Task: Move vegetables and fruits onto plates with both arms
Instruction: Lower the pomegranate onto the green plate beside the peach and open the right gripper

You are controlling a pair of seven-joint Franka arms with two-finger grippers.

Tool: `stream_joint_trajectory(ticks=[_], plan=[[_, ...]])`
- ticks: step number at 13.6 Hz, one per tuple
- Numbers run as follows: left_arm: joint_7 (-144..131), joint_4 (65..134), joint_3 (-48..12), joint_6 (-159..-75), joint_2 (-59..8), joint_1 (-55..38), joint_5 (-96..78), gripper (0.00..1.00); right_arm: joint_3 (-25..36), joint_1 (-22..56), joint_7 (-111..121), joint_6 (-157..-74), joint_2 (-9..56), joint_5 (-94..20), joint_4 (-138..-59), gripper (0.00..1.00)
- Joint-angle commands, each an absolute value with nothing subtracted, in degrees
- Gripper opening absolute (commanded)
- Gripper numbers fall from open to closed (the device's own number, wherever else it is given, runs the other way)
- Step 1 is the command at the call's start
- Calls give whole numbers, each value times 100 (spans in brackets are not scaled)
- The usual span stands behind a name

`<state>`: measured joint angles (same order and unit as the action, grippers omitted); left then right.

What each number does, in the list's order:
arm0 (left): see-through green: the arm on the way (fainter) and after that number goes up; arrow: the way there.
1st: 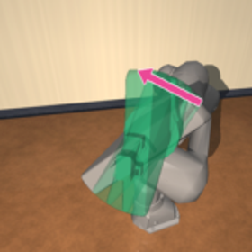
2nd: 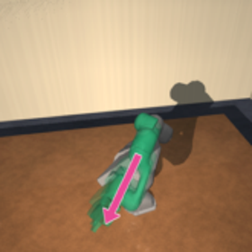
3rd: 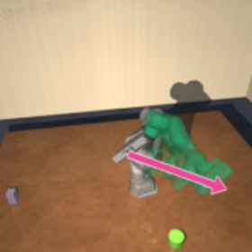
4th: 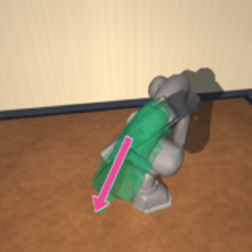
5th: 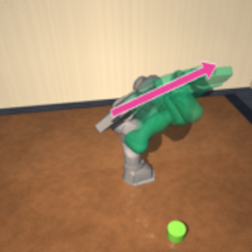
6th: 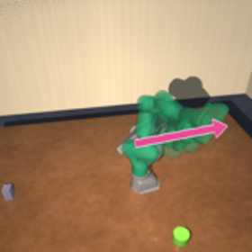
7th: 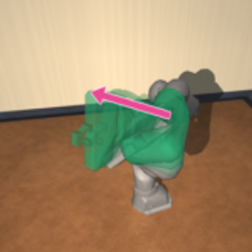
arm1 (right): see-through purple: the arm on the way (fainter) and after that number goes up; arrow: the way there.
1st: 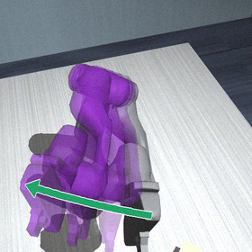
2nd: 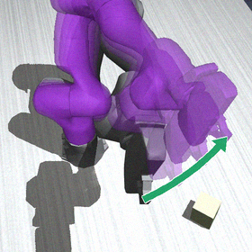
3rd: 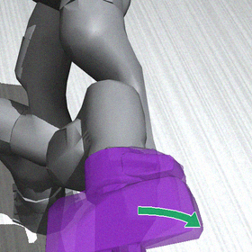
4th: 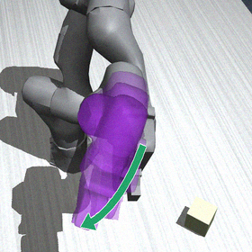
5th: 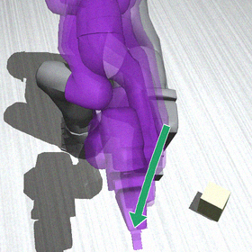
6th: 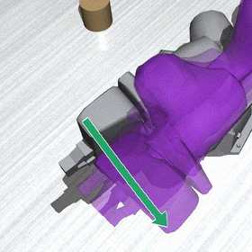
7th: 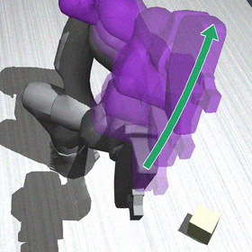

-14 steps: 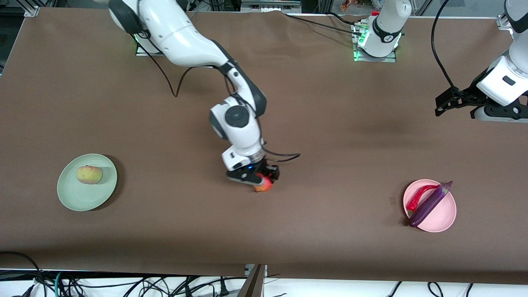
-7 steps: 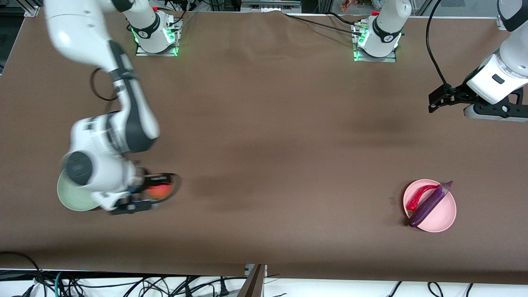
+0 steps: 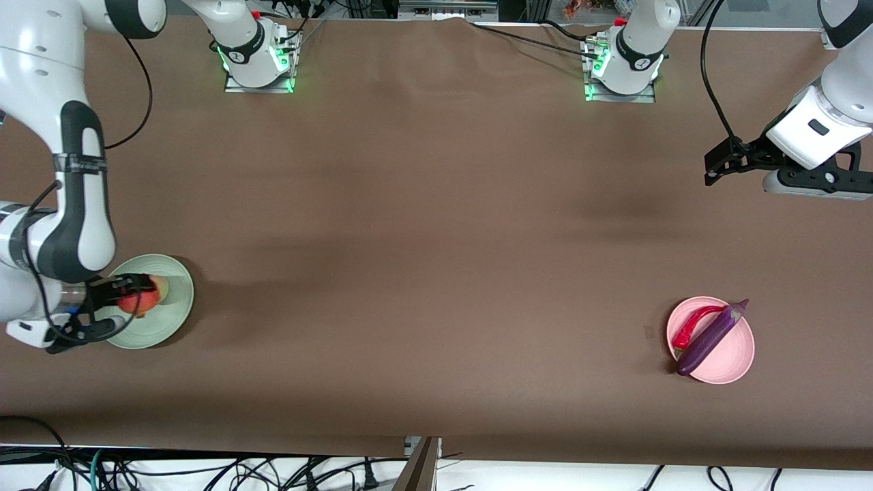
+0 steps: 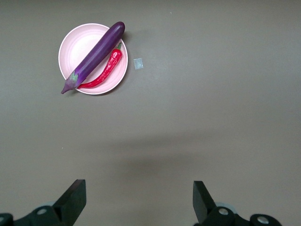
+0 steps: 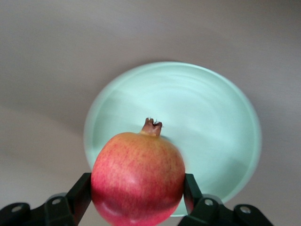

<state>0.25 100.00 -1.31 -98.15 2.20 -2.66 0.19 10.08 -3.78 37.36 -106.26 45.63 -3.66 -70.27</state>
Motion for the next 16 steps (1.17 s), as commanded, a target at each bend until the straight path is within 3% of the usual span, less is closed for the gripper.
stream_joint_trajectory(ticks=[1, 16], plan=[[-26, 9870, -114, -9694, 211, -299, -62, 100, 958, -553, 4261, -10872, 4614, -229, -7093, 16], [-18, 9861, -149, -9686, 193, -290, -62, 100, 580, -571, 3727, -11013, 4641, -299, -7066, 16]])
